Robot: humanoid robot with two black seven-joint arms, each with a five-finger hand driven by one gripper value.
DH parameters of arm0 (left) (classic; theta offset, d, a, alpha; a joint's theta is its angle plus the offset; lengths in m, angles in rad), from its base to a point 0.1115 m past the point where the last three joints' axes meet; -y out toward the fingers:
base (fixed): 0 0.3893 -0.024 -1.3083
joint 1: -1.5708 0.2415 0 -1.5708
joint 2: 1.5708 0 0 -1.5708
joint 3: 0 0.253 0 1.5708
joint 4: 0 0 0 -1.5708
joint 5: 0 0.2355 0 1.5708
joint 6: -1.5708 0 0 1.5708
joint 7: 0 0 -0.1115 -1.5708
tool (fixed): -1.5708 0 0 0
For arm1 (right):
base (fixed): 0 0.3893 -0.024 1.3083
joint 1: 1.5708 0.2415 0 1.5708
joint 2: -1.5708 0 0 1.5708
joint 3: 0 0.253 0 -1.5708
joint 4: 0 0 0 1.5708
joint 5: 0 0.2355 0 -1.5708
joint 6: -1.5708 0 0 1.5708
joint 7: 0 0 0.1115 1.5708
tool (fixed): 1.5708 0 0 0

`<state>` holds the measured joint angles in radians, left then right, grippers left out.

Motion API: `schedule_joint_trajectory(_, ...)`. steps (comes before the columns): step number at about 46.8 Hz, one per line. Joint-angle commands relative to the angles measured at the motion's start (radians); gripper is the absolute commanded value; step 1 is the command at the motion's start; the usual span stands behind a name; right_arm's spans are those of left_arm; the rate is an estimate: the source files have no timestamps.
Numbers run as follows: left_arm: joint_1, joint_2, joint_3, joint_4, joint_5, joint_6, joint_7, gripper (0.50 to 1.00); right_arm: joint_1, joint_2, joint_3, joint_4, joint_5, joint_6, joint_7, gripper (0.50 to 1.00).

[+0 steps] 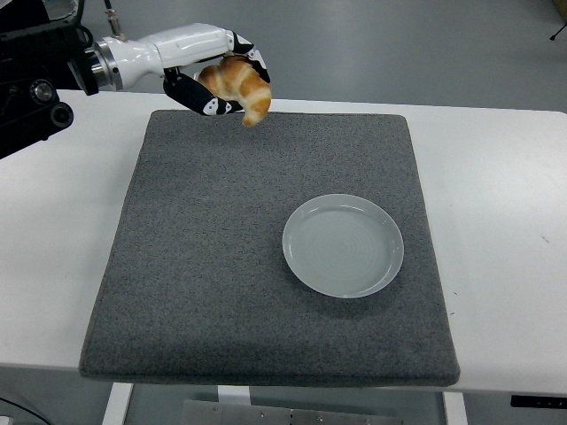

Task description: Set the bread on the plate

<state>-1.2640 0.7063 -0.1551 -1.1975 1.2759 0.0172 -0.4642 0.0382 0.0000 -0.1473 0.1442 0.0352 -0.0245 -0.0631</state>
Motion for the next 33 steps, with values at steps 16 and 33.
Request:
schedule_joint_trajectory(16, 0.009, -0.156, 0.000, -0.027, 0.062, 0.007, 0.006, 0.500, -0.001, 0.000, 0.000, 0.000, 0.000, 0.000, 0.000, 0.930)
schedule_joint_trajectory(33, 0.044, -0.292, 0.029, -0.005, 0.137, 0.032, 0.010, 0.500, -0.001, 0.000, 0.002, 0.000, 0.002, 0.000, 0.000, 0.930)
